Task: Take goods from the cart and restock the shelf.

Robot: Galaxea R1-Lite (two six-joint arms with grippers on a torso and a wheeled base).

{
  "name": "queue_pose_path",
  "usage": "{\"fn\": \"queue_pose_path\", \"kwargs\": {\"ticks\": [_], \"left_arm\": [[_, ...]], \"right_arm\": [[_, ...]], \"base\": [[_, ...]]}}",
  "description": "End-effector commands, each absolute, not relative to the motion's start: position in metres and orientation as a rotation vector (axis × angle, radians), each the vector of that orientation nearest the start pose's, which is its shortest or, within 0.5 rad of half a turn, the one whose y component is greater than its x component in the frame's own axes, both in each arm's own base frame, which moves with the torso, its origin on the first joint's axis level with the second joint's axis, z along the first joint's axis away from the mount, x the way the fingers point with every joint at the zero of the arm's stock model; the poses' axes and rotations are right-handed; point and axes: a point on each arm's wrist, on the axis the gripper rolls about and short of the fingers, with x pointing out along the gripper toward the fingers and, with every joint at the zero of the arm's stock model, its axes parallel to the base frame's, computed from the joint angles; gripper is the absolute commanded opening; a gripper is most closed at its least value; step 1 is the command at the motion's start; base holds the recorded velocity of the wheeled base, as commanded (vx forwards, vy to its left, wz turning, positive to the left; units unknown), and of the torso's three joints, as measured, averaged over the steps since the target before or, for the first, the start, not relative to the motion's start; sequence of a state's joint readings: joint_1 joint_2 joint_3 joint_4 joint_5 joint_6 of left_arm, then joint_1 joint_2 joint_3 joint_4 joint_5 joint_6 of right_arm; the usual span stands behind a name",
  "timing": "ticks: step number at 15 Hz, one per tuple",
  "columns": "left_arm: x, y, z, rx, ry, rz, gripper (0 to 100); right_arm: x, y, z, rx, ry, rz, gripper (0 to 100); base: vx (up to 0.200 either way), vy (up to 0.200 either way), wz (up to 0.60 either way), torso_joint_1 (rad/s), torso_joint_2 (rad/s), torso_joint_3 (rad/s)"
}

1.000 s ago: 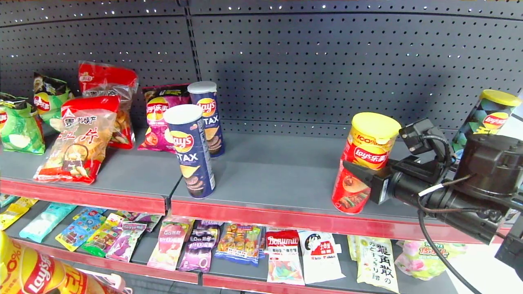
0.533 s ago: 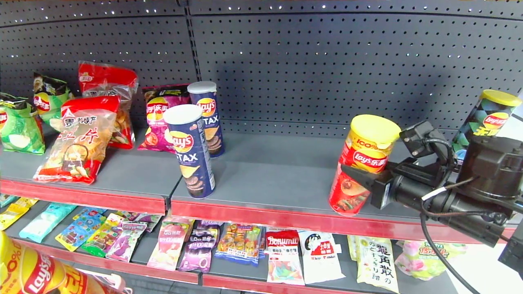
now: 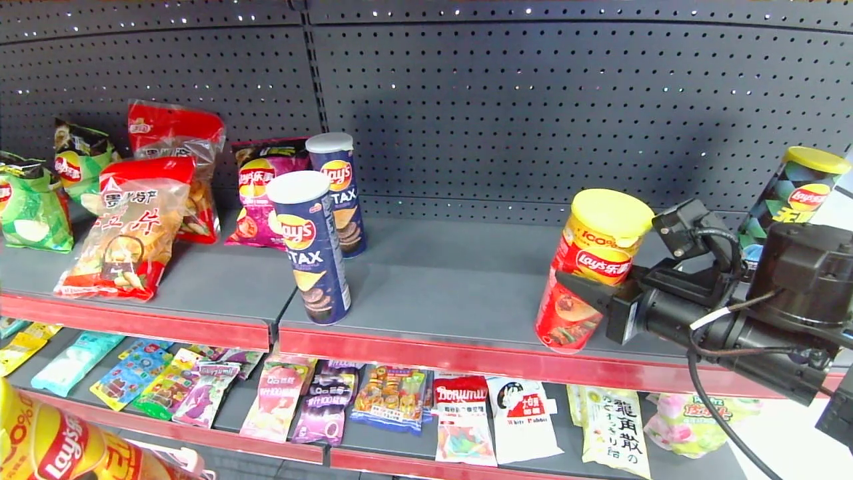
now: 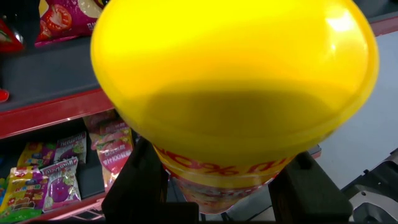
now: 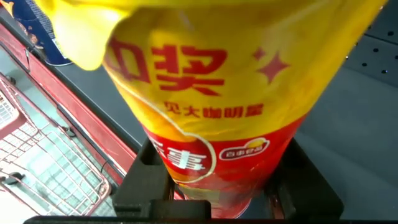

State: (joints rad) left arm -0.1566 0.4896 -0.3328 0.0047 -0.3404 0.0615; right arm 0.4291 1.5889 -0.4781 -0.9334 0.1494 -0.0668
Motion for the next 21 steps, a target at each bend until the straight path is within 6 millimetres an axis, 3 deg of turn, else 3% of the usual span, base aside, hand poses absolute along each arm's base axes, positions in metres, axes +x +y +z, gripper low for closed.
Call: {"fn": "queue_pose_path", "kwargs": {"ticks": [1,2,9,12,14,15,17,20,21], "left_arm": [[0.018,-0.011,0.172,0.045,0.148,-0.502,0],[0.018,-0.011,0.172,0.045,0.148,-0.502,0],[0.019,-0.011,0.172,0.043,0.152,-0.502,0],[0.018,-0.011,0.172,0.042,0.148,-0.514,0],[0.018,-0.011,0.173,0.041,0.148,-0.527,0],[0.018,-0.011,0.173,0.042,0.145,-0.528,0],[0.018,-0.011,0.173,0.04,0.145,-0.528,0],[0.018,-0.011,0.177,0.04,0.137,-0.517,0],[0.019,-0.011,0.178,0.04,0.137,-0.515,0]], "right_arm": [[0.23,0.108,0.156,-0.092,0.168,0.58,0],[0.231,0.109,0.154,-0.092,0.18,0.581,100],[0.227,0.102,0.163,-0.082,0.145,0.553,100],[0.214,0.092,0.17,-0.076,0.114,0.506,100],[0.191,0.08,0.167,-0.075,0.115,0.489,100],[0.167,0.069,0.167,-0.078,0.092,0.481,100],[0.138,0.057,0.175,-0.072,0.017,0.476,100],[0.1,0.022,0.189,-0.108,-0.017,0.254,100],[0.078,0.012,0.19,-0.109,0.008,0.188,100]], "base": [[0.0,0.0,0.0,0.0,0.0,0.0],[0.0,0.0,0.0,0.0,0.0,0.0],[0.0,0.0,0.0,0.0,0.0,0.0],[0.0,0.0,0.0,0.0,0.0,0.0],[0.0,0.0,0.0,0.0,0.0,0.0],[0.0,0.0,0.0,0.0,0.0,0.0],[0.0,0.0,0.0,0.0,0.0,0.0],[0.0,0.0,0.0,0.0,0.0,0.0],[0.0,0.0,0.0,0.0,0.0,0.0]]}}
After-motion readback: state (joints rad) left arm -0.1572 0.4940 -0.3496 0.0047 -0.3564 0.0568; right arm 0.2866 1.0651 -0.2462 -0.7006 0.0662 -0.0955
